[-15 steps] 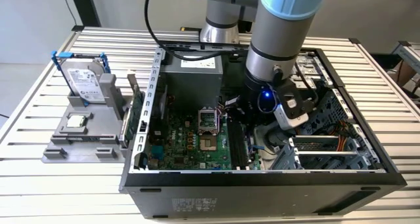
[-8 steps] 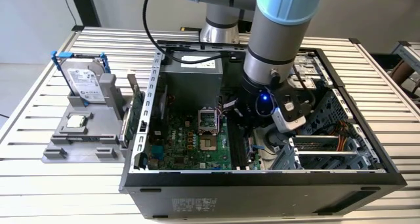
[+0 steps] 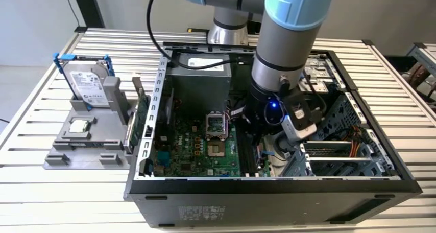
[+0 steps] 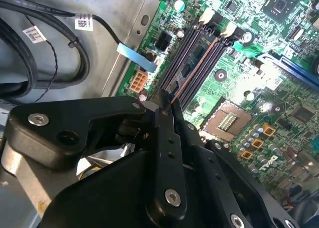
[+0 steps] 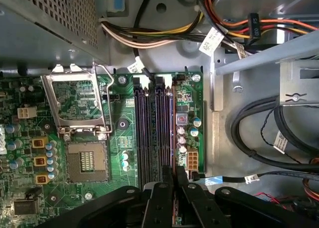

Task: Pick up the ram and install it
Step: 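Insert the ram into the slot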

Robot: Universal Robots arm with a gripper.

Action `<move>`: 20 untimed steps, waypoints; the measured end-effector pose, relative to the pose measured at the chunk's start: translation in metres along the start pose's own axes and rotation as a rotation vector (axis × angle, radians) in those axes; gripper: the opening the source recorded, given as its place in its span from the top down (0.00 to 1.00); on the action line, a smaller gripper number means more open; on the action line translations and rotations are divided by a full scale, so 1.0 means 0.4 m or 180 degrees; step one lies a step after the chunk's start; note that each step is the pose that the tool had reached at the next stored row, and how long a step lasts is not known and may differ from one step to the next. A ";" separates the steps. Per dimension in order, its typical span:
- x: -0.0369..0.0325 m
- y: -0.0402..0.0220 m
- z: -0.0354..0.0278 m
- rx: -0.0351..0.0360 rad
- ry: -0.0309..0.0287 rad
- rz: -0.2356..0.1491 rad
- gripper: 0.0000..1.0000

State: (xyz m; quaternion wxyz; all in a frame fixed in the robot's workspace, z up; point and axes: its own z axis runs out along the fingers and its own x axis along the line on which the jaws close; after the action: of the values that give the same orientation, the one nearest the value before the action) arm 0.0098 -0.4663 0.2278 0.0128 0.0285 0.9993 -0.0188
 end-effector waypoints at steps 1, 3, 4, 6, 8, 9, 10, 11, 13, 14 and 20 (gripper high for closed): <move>0.000 -0.001 0.001 0.0001 0.0000 -0.0002 1.00; 0.000 -0.002 0.003 0.0000 0.0000 -0.0004 1.00; 0.000 -0.002 0.004 0.0000 0.0000 -0.0004 1.00; 0.000 -0.002 0.005 0.0001 0.0000 -0.0005 1.00; 0.000 -0.002 0.009 -0.0001 0.0000 -0.0005 1.00; 0.000 -0.002 0.010 0.0000 0.0001 -0.0005 1.00; 0.001 -0.002 0.010 0.0001 0.0001 -0.0005 1.00; 0.000 -0.002 0.011 0.0001 0.0001 -0.0005 1.00; 0.001 -0.002 0.011 0.0001 0.0001 -0.0005 1.00; 0.001 -0.002 0.012 0.0000 0.0002 -0.0004 1.00; 0.004 -0.002 0.014 0.0001 0.0006 -0.0005 1.00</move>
State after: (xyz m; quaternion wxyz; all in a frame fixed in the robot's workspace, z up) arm 0.0083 -0.4673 0.2222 0.0119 0.0277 0.9994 -0.0188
